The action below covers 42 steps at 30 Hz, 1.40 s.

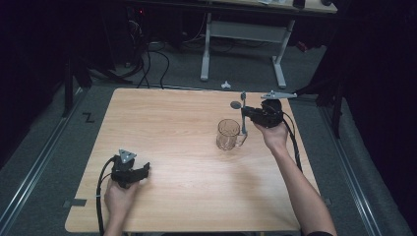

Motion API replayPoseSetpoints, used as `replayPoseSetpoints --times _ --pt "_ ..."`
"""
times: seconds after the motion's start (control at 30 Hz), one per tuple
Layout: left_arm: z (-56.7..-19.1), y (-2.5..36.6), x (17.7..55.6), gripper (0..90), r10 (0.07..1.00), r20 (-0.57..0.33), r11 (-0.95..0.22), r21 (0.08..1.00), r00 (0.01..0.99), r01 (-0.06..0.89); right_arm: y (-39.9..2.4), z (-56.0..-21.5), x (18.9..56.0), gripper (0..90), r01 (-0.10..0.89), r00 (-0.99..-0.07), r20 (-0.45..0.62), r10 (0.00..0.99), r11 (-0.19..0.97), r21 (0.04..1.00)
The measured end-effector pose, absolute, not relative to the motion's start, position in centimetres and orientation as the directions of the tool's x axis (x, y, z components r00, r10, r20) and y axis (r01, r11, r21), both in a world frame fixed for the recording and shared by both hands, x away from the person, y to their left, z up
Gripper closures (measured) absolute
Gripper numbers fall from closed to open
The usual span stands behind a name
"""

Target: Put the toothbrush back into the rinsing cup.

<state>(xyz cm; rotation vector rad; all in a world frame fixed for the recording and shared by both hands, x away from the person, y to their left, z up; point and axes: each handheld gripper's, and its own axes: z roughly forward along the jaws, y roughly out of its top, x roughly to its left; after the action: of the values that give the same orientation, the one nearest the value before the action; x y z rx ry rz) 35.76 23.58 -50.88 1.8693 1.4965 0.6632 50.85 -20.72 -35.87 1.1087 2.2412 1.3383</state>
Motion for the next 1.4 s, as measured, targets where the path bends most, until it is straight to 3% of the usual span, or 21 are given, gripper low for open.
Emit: replayPoseSetpoints --times 1.4 --pt "-50.9 23.6 35.8 28.7 0.975 -0.008 -0.142 0.747 0.223 0.649 -22.4 -37.4 49.6 79.4 0.476 -0.64 0.13 0.757 0.258 0.84"
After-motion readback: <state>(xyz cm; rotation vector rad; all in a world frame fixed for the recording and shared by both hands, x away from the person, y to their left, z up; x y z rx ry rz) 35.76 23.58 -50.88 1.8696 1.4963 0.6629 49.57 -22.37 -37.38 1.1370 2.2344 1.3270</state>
